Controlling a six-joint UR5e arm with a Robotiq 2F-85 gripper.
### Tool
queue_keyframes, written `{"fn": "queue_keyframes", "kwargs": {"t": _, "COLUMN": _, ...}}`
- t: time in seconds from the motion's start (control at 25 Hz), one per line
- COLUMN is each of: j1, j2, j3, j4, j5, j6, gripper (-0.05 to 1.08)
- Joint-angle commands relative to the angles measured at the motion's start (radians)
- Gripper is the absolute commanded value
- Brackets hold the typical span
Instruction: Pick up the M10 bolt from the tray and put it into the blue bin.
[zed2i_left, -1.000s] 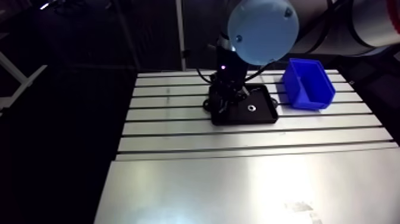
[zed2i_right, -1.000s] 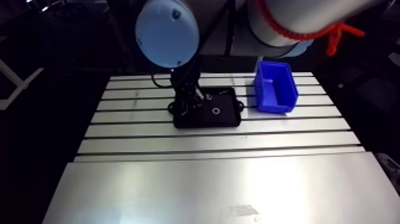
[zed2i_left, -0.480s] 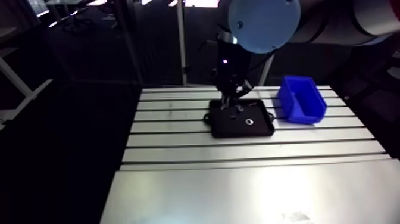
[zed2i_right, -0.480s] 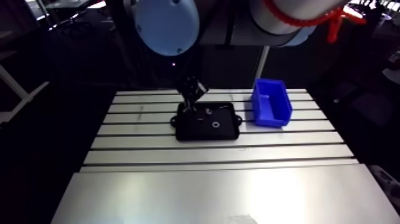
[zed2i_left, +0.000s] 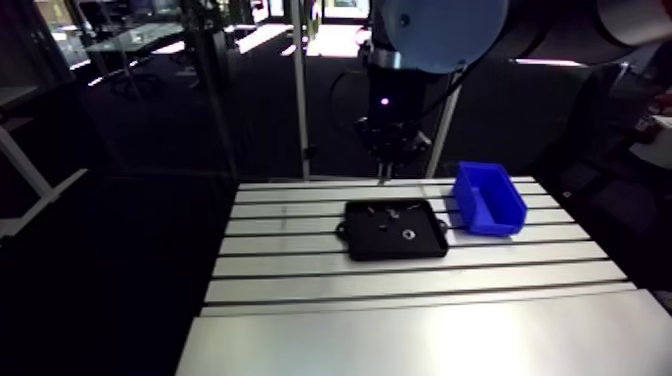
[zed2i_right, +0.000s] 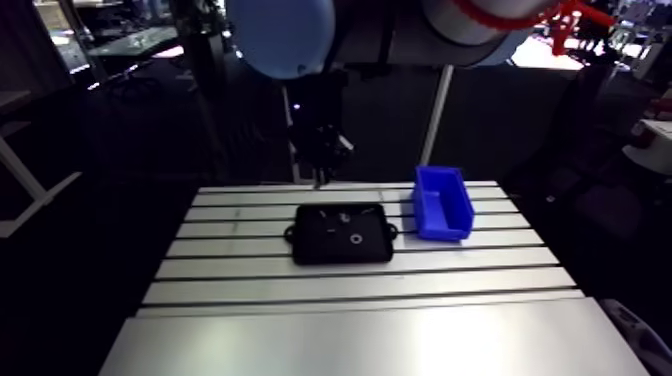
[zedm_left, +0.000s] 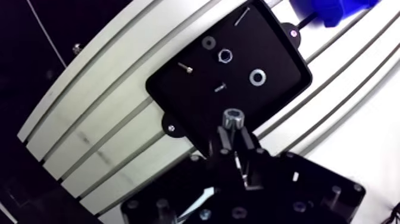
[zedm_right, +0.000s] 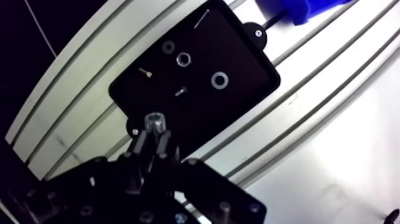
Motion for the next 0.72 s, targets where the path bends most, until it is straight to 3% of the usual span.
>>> {"fn": "queue_keyframes", "kwargs": {"t": 0.04, "j1": -0.030, "j2": -0.055, "j3": -0.069, "j4": 0.119, "j5": 0.002, "j6": -0.125, "gripper": 0.99}}
{"fn": "queue_keyframes", "kwargs": {"t": 0.32, "j1": -0.084, "j2": -0.102, "j3": -0.141, "j4": 0.248, "j5": -0.001, "j6": -0.251, "gripper": 1.00}}
{"fn": "queue_keyframes", "kwargs": {"t": 0.56, "j1": -0.156, "j2": -0.121, "j3": -0.169, "j4": 0.286, "j5": -0.002, "j6": -0.464, "gripper": 1.02}}
{"fn": "queue_keyframes", "kwargs": {"t": 0.72, "j1": -0.172, "j2": -0.121, "j3": -0.190, "j4": 0.286, "j5": -0.001, "j6": -0.566, "gripper": 1.02}}
